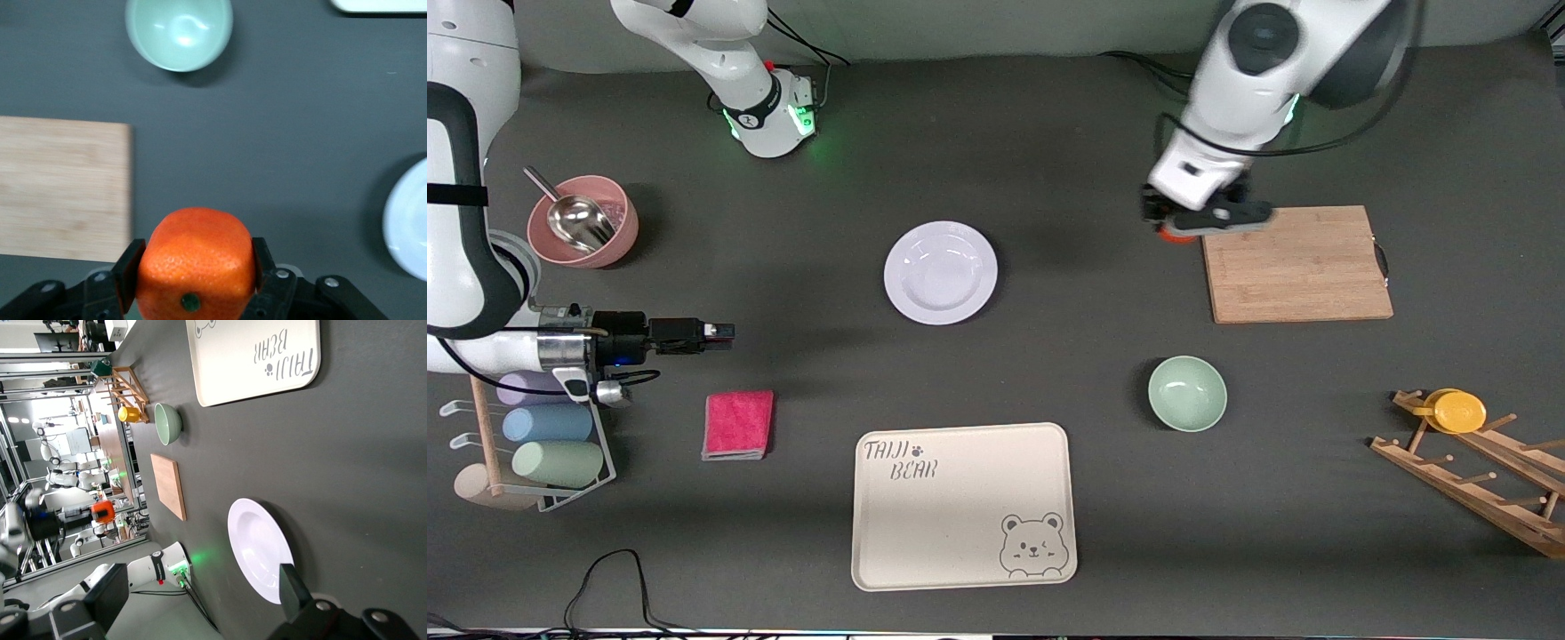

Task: Place orange and plate with both arms
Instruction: 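Lift the orange with the left gripper and carry it over the plate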

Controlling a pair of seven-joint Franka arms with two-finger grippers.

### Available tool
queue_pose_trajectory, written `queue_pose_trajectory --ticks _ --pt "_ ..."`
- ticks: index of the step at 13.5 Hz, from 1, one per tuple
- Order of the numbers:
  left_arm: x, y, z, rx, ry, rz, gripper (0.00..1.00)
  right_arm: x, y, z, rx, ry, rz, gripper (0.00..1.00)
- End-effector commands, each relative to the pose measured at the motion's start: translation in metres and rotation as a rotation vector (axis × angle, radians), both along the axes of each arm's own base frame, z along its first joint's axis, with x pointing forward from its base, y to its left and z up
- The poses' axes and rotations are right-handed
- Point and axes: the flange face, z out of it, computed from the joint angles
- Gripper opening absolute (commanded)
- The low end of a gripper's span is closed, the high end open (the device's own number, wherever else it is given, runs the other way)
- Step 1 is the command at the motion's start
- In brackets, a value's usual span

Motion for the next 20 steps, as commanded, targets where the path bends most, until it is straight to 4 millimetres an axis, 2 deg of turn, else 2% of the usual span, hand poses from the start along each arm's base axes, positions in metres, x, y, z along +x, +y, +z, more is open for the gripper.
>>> queue_pose_trajectory --ticks 1,3,5,8,10,12,14,15,17,20 --pt "-0.004 -0.088 0.000 -0.059 0.016 0.041 0.46 -0.010 0.006 0.000 -0.001 -0.052 -0.014 1.00" --pt "-0.017 -0.158 -0.009 -0.060 0.009 0.070 0.46 -0.012 0.018 -0.007 -0.002 -0.039 0.005 1.00" --pt "-0.027 -0.212 -0.034 -0.034 -0.014 0.108 0.46 -0.017 0.019 -0.013 -0.002 -0.026 0.005 1.00" --pt "-0.039 -0.281 -0.062 -0.010 -0.030 0.127 0.45 -0.028 0.020 -0.026 0.019 0.010 -0.014 1.00" --pt "-0.044 -0.313 -0.081 0.010 -0.071 0.155 0.45 -0.036 0.021 -0.034 0.053 0.034 -0.046 1.00" --pt "-0.047 -0.327 -0.105 0.024 -0.089 0.162 0.45 -0.051 0.021 -0.044 0.070 0.055 -0.103 1.00" --pt "-0.044 -0.328 -0.134 0.044 -0.068 0.155 0.45 -0.064 0.022 -0.050 0.095 0.074 -0.153 1.00" --pt "-0.041 -0.332 -0.142 0.006 -0.072 0.150 0.45 -0.072 0.024 -0.053 0.112 0.090 -0.174 1.00" --pt "-0.023 -0.325 -0.168 0.004 -0.085 0.165 0.45 -0.083 0.026 -0.059 0.108 0.095 -0.190 1.00" --pt "-0.025 -0.330 -0.192 -0.017 -0.075 0.146 0.45 -0.100 0.026 -0.077 0.095 0.081 -0.182 1.00"
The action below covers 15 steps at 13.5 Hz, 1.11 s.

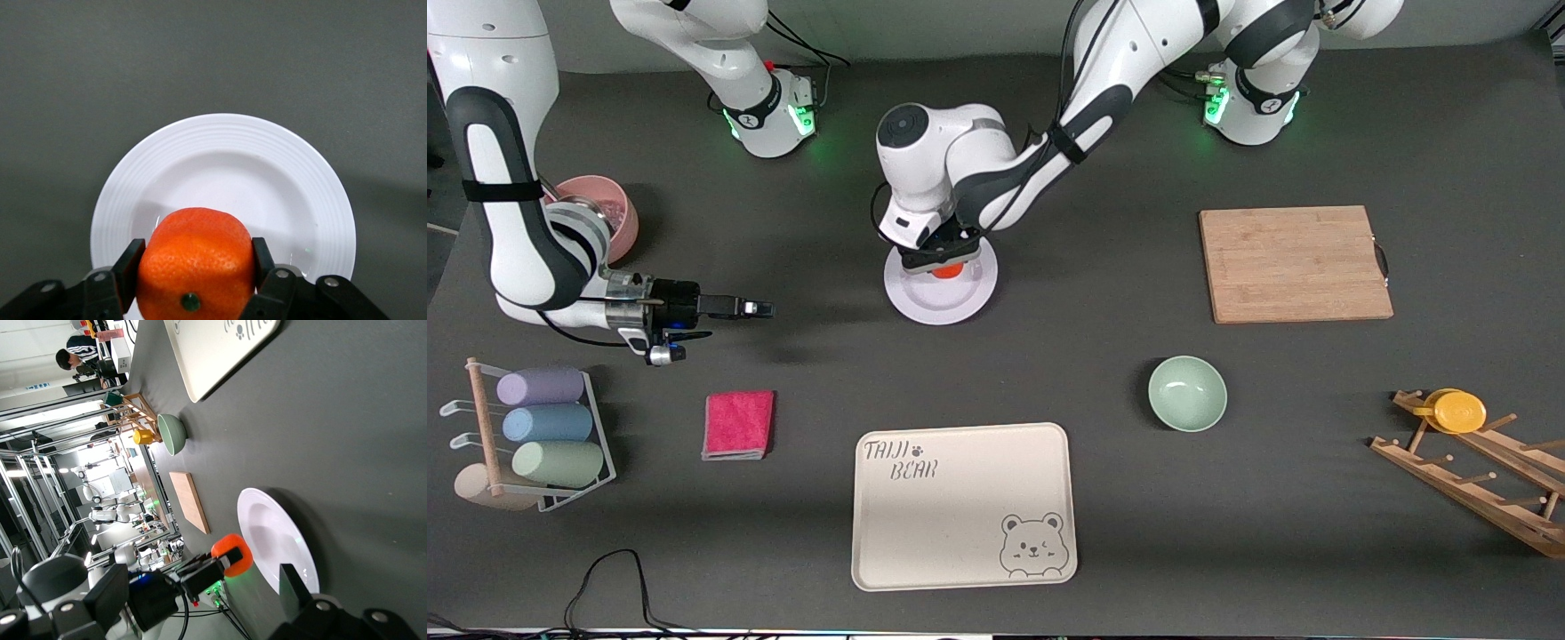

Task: Place orange and plate with both arms
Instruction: 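Lower the orange onto the plate and open the left gripper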

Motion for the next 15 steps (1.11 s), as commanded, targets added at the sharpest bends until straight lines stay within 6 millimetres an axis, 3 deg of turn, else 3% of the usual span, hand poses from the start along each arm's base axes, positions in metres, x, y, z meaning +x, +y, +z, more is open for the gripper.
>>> queue_pose_trajectory --ticks 1,7,9,11,12,13,15 --pt "-0.005 -0.012 -0.020 0.000 -0.008 -0.032 0.45 -0.020 0.002 -0.009 -0.001 -0.042 -0.013 1.00" --pt "-0.020 -0.030 -0.042 -0.030 -0.040 -0.051 0.46 -0.038 -0.004 -0.028 0.004 -0.089 0.009 1.00" --pt "-0.023 -0.032 -0.049 -0.019 -0.047 -0.059 0.51 -0.042 -0.012 -0.035 0.003 -0.085 0.000 1.00" --pt "-0.022 -0.031 -0.050 -0.019 -0.047 -0.063 0.59 -0.043 -0.014 -0.036 0.001 -0.094 0.001 1.00" --pt "-0.023 -0.031 -0.051 -0.016 -0.045 -0.068 0.71 -0.043 -0.015 -0.036 0.001 -0.094 0.000 1.00" --pt "-0.022 -0.030 -0.052 -0.012 -0.046 -0.070 0.95 -0.043 -0.015 -0.037 -0.001 -0.093 -0.002 1.00" --pt "-0.017 -0.027 -0.041 0.003 -0.050 -0.073 1.00 -0.044 -0.016 -0.037 -0.002 -0.111 0.004 1.00"
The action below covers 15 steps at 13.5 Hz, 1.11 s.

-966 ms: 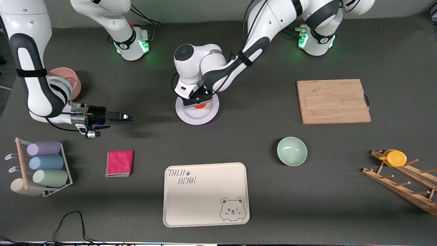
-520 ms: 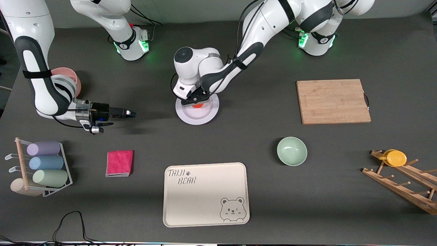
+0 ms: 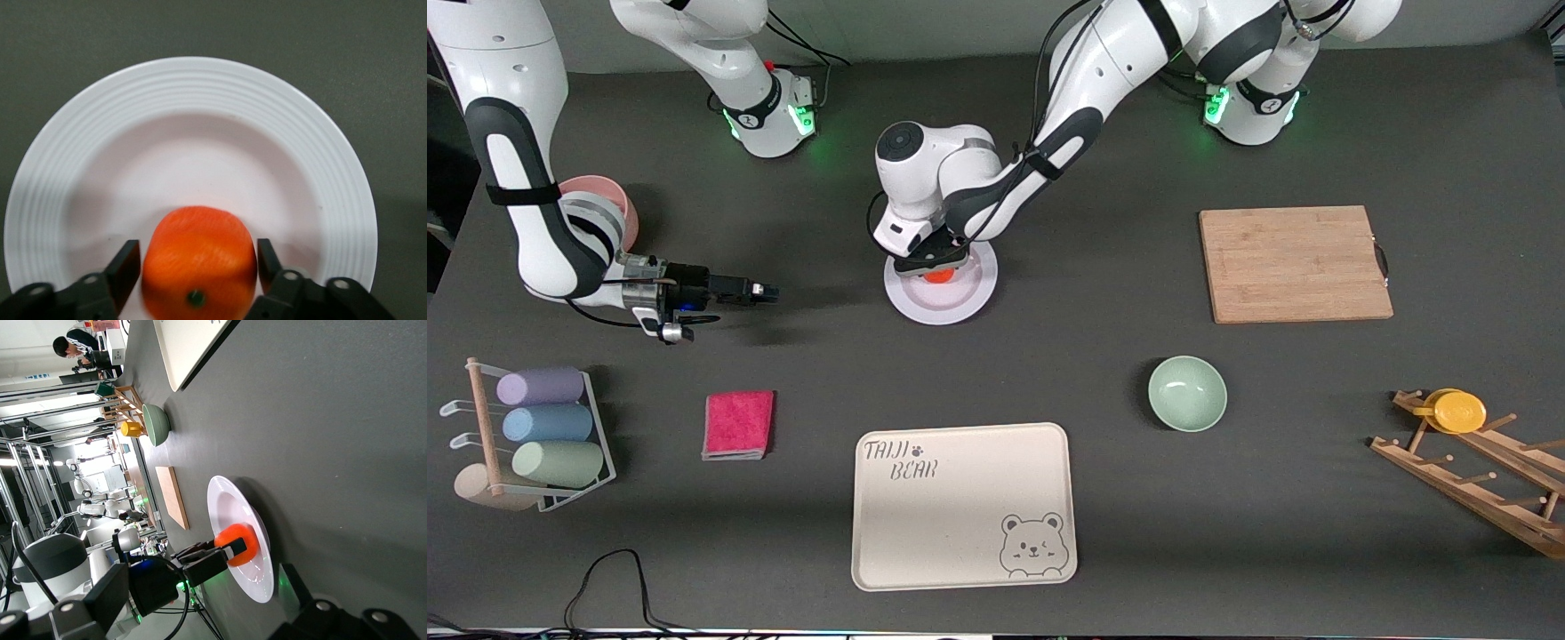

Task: Place orange and plate with both arms
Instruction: 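Lower the orange onto the plate and open the left gripper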

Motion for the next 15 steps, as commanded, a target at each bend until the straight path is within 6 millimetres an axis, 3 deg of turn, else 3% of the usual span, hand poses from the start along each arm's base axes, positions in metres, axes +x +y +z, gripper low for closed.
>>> queue_pose_trajectory --ticks 1,3,5,7,10,12,15 --pt "0.006 -0.002 0.021 0.029 -0.022 -0.025 1.00 -0.004 -0.001 -0.001 0.000 -0.044 -0.010 1.00" --pt "0.010 0.003 0.049 0.045 -0.014 -0.019 1.00 -0.007 -0.001 -0.003 0.002 -0.037 -0.012 1.00" --pt "0.026 0.018 0.103 0.030 0.033 -0.017 1.00 -0.010 0.004 -0.003 0.005 -0.034 -0.004 1.00" --pt "0.050 0.052 0.160 0.032 0.079 0.003 1.00 -0.017 0.007 -0.010 0.013 -0.088 0.019 1.00" --pt "0.088 0.129 0.222 0.029 0.066 0.035 1.00 -0.028 0.024 -0.034 0.050 -0.170 0.083 1.00" --pt "0.117 0.192 0.245 0.039 0.078 0.039 1.00 -0.040 0.056 -0.047 0.095 -0.200 0.078 1.00" --pt "0.163 0.293 0.277 0.060 0.137 0.016 1.00 -0.050 0.084 -0.065 0.124 -0.216 0.075 1.00"
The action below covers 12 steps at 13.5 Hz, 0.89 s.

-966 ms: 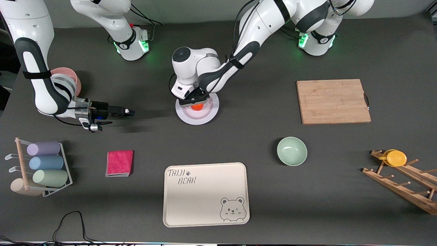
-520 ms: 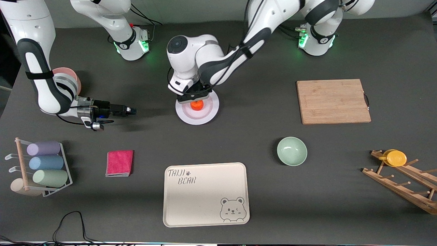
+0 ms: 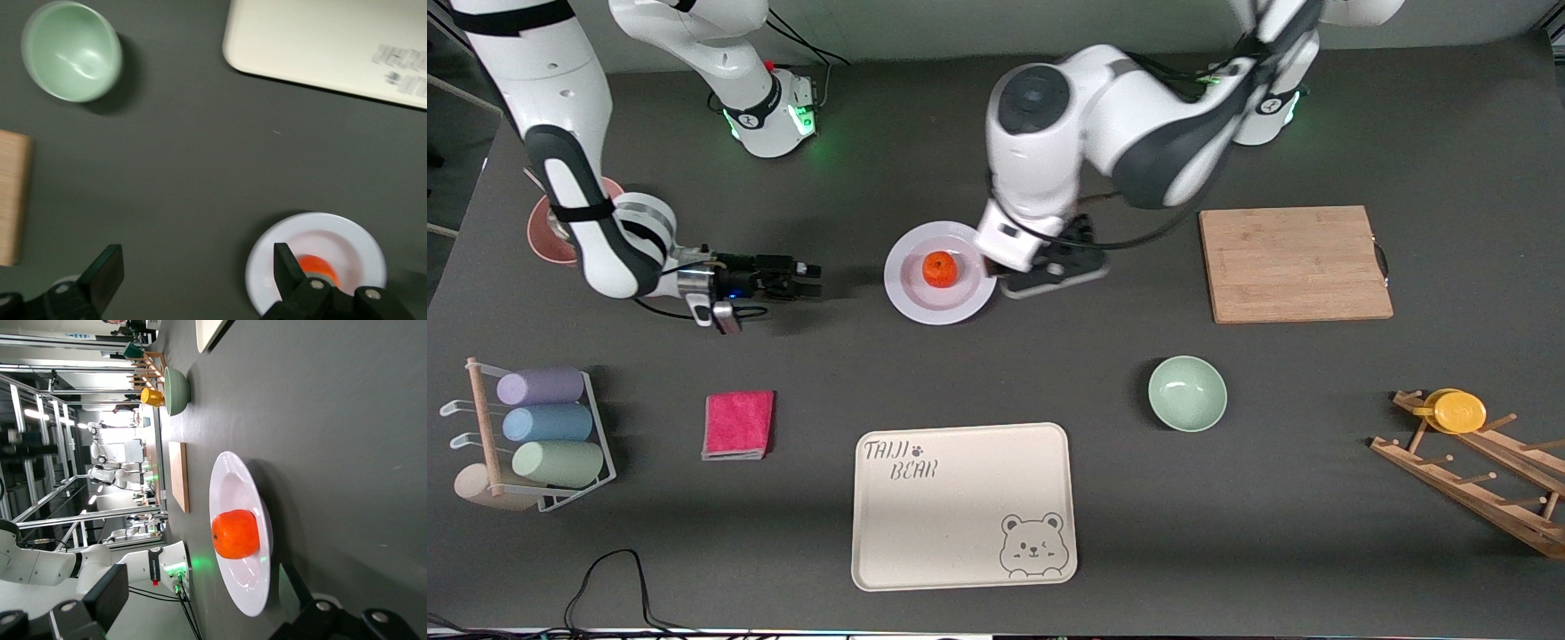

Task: Place orange and plate with both arms
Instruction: 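Withdraw the left gripper while the right gripper grasps the plate rim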

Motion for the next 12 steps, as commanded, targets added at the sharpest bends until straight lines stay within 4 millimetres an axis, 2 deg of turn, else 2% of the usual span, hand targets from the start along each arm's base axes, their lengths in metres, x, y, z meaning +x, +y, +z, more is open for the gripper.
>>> queue_pose_trajectory --ticks 1,2,6,9,10,11,12 --pt "0.022 0.091 0.025 0.008 0.055 -0.033 1.00 -0.008 0.019 -0.015 0.028 -0.058 -0.007 1.00" --pt "0.034 0.120 0.036 0.006 0.049 -0.032 1.00 -0.012 0.023 -0.023 0.030 -0.063 -0.003 1.00" --pt "0.063 0.207 0.051 0.017 0.069 -0.062 1.00 -0.022 0.034 -0.040 0.033 -0.077 0.005 1.00" --pt "0.075 0.266 0.069 -0.014 0.063 -0.103 1.00 -0.029 0.051 -0.051 0.041 -0.092 0.003 1.00" --pt "0.080 0.294 0.073 -0.015 0.060 -0.110 1.00 -0.033 0.056 -0.054 0.044 -0.092 -0.004 1.00" --pt "0.080 0.308 0.078 -0.029 0.057 -0.138 1.00 -0.035 0.060 -0.056 0.044 -0.099 -0.002 1.00" --pt "0.082 0.334 0.081 -0.037 0.054 -0.154 1.00 -0.037 0.063 -0.058 0.042 -0.103 0.006 1.00"
